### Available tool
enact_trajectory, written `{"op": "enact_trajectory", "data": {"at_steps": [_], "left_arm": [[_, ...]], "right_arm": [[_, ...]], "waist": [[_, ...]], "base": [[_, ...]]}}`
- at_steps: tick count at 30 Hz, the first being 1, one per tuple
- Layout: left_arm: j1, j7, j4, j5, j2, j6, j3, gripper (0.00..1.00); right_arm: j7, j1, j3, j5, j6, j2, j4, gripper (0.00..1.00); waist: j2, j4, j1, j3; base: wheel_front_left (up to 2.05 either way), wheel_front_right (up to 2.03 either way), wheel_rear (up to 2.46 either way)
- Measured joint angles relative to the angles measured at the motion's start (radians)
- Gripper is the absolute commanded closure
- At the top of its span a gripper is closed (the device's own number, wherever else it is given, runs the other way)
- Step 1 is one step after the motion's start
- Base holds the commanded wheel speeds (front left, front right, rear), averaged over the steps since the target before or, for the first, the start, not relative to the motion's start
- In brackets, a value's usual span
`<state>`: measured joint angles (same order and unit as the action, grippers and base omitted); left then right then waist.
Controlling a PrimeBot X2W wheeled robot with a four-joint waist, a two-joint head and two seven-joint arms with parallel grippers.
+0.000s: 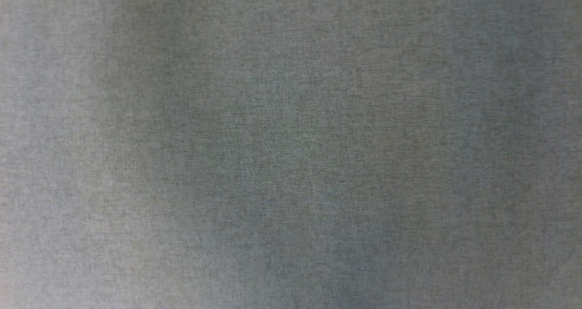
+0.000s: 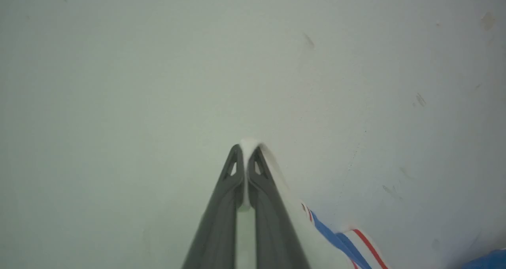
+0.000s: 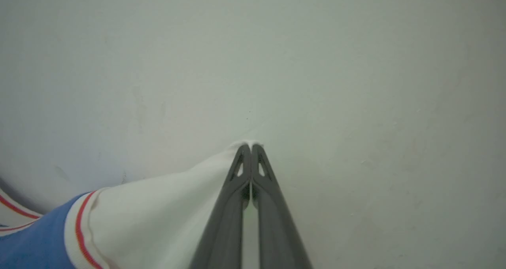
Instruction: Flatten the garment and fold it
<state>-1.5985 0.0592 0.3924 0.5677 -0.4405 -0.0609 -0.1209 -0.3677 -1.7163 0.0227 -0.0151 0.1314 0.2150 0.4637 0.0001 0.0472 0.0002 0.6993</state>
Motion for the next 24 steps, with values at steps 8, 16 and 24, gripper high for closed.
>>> {"op": "enact_trajectory", "data": {"at_steps": [8, 16, 24], "left_arm": [[0.231, -0.021, -0.135, 0.061, -0.002, 0.042, 0.021, 1.00], [0.633, -0.006, -0.397, 0.137, 0.002, 0.005, 0.070, 1.00], [1.024, 0.002, -0.602, 0.141, 0.030, -0.048, 0.056, 1.00]], "right_arm": [[0.007, 0.214, -0.041, 0.172, 0.000, 0.031, -0.167, 1.00], [-0.084, 0.627, 0.023, 0.305, 0.000, 0.021, -0.488, 1.00], [-0.141, 1.050, 0.114, 0.352, 0.000, -0.069, -0.706, 1.00]], "waist": [[0.0000, 0.014, -0.0001, -0.014], [0.0000, 0.009, -0.0004, -0.105], [0.0000, 0.006, -0.0005, -0.200]], "base": [[0.00, 0.00, 0.00], [0.00, 0.00, 0.00], [0.00, 0.00, 0.00]]}}
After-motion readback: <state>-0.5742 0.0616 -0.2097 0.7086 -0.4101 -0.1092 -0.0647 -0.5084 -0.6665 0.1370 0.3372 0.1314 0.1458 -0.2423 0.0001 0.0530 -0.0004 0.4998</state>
